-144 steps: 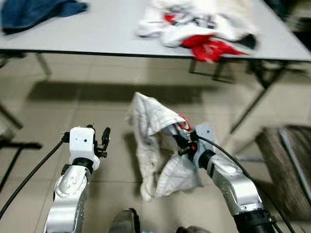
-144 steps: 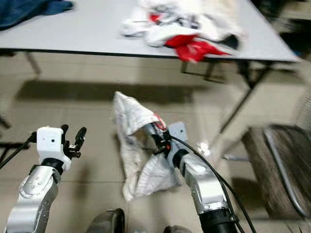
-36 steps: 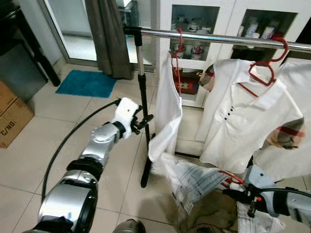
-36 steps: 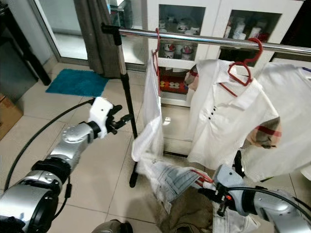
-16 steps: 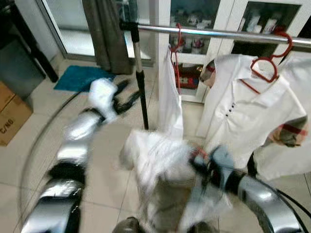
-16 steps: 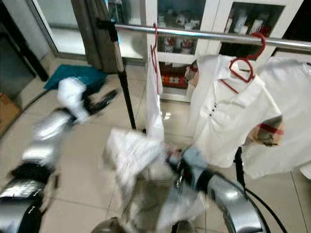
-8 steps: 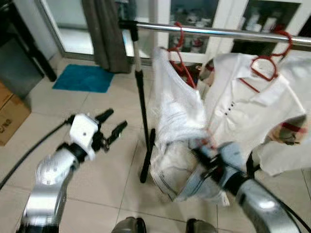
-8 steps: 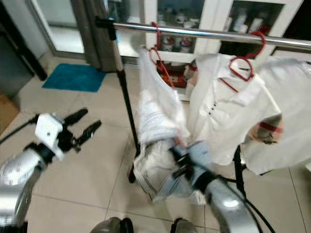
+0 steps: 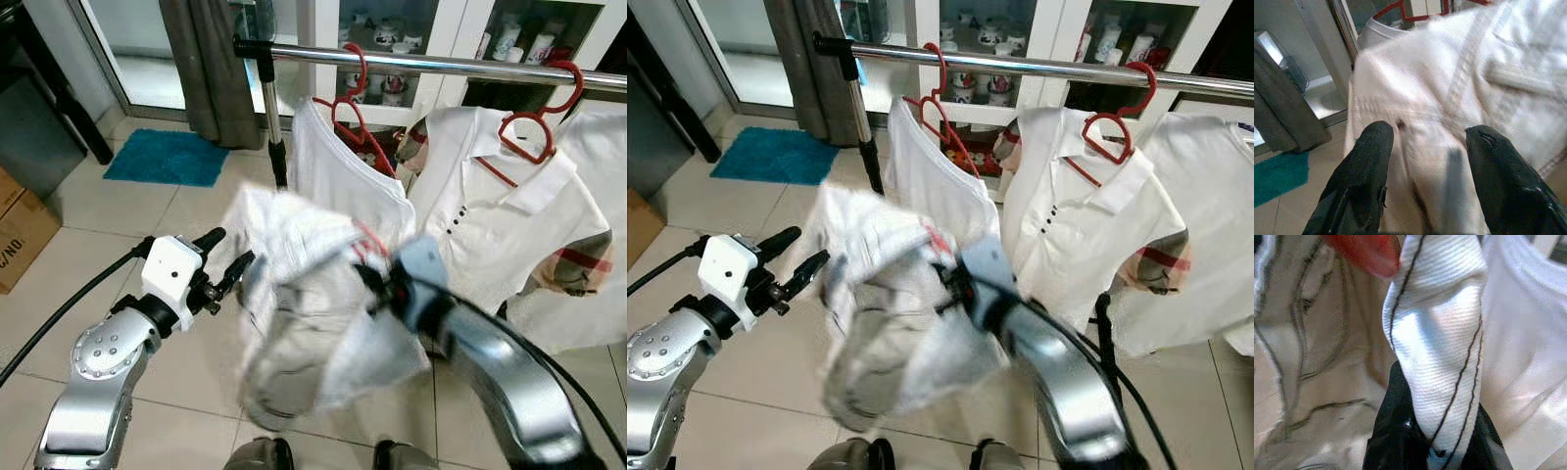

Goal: Hang hanger

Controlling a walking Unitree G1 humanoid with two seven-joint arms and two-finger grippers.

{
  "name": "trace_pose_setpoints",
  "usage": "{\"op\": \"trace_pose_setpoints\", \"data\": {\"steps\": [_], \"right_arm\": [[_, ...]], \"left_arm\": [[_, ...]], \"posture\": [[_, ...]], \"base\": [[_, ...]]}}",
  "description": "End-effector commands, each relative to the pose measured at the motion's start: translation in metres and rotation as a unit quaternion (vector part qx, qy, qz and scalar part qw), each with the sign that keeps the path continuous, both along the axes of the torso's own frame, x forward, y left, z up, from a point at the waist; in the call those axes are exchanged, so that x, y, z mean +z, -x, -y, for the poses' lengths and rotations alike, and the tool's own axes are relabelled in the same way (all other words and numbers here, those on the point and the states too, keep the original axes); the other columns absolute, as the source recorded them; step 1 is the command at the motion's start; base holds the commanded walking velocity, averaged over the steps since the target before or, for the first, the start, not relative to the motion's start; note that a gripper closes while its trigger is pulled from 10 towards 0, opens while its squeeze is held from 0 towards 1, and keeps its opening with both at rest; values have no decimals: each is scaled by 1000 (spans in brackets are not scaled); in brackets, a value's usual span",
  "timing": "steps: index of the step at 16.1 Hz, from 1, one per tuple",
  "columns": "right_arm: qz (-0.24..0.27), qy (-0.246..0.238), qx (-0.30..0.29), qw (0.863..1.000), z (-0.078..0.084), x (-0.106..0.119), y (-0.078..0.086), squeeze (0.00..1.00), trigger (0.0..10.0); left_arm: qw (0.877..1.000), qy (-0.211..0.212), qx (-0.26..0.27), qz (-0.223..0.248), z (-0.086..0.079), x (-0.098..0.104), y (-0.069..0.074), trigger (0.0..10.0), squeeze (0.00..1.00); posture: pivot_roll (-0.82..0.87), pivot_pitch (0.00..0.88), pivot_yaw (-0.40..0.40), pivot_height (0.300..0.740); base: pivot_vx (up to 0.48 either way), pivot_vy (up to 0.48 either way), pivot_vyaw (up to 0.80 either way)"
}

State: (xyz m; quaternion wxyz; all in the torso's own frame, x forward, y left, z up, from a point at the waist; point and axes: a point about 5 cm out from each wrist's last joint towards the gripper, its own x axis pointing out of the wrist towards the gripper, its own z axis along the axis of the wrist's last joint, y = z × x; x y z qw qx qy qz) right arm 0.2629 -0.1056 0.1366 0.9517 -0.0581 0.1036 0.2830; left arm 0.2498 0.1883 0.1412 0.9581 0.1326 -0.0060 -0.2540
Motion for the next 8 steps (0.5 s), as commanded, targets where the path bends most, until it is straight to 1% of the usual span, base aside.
{"op": "trace_pose_setpoints", "data": {"steps": [1, 3, 5, 7, 8], "right_arm": [[18, -1, -42, 999, 5, 11, -10, 0, 10000], [21, 0, -55, 998, 2, 16, -17, 0, 10000], [35, -6, -73, 997, -1, 24, -23, 0, 10000], [42, -24, -136, 990, 7, 29, -32, 0, 10000], [41, -49, -177, 982, 14, 31, -35, 0, 10000]], "left_arm": [[1000, -9, 1, -4, 2, -1, 3, 10000, 0], [1000, -12, 3, -8, 2, 0, 3, 10000, 0], [1000, -11, 3, -12, 4, -2, 4, 10000, 4], [1000, -11, -2, -16, 7, -3, 5, 10000, 0], [1000, -10, -4, -17, 8, -3, 5, 10000, 0]], "posture": [[-51, 129, 62, 740], [-45, 122, 55, 740], [-46, 117, 56, 740], [-46, 113, 56, 740], [-47, 108, 57, 740]], "base": [[0, 0, 0], [0, 0, 0], [0, 0, 0], [0, 0, 0], [0, 0, 0]]}}
